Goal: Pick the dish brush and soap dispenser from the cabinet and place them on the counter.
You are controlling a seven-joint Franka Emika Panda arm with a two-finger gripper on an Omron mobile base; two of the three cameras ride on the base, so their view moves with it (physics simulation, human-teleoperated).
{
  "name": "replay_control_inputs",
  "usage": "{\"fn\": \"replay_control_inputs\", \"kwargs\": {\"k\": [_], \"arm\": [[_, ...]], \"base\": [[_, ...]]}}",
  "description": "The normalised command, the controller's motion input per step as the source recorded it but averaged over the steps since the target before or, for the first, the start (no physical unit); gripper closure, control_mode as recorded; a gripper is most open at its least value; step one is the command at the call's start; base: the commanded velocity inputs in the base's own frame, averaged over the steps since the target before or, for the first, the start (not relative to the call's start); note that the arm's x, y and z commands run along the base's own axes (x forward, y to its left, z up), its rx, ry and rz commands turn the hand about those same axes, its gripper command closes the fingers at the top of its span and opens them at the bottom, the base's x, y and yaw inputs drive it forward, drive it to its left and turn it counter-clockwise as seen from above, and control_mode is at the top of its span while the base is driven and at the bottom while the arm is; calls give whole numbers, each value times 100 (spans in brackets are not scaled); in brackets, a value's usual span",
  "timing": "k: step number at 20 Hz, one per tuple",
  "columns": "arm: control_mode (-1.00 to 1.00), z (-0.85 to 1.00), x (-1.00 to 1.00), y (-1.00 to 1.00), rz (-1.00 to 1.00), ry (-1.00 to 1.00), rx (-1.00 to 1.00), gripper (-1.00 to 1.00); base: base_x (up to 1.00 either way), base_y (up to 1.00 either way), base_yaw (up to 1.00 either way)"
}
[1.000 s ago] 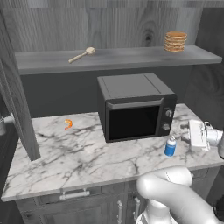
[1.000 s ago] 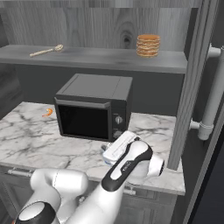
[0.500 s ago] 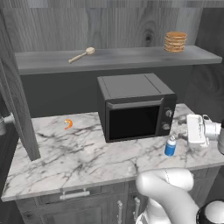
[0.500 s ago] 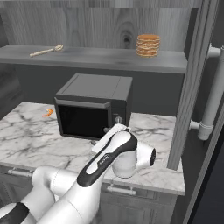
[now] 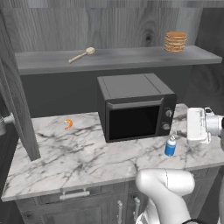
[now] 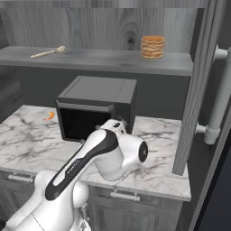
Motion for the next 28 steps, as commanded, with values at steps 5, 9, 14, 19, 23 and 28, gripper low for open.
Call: {"fn": "replay_control_inputs", "kwargs": {"k": [5,9,14,19,23,28], "arm": [[-100,40,-35,28,-5,0,-13,-100],[-100,37,-33,25,-5,0,-13,-100],[-100,39,-32,25,-5,0,-13,-100],[-100,39,-29,24,-5,0,-15,-100],[-100,39,-24,23,-6,0,-18,-100],[-100,36,-24,24,-5,0,-18,-100]], "base": [[0,0,0],[0,0,0],[0,0,0],[0,0,0],[0,0,0],[0,0,0]]}}
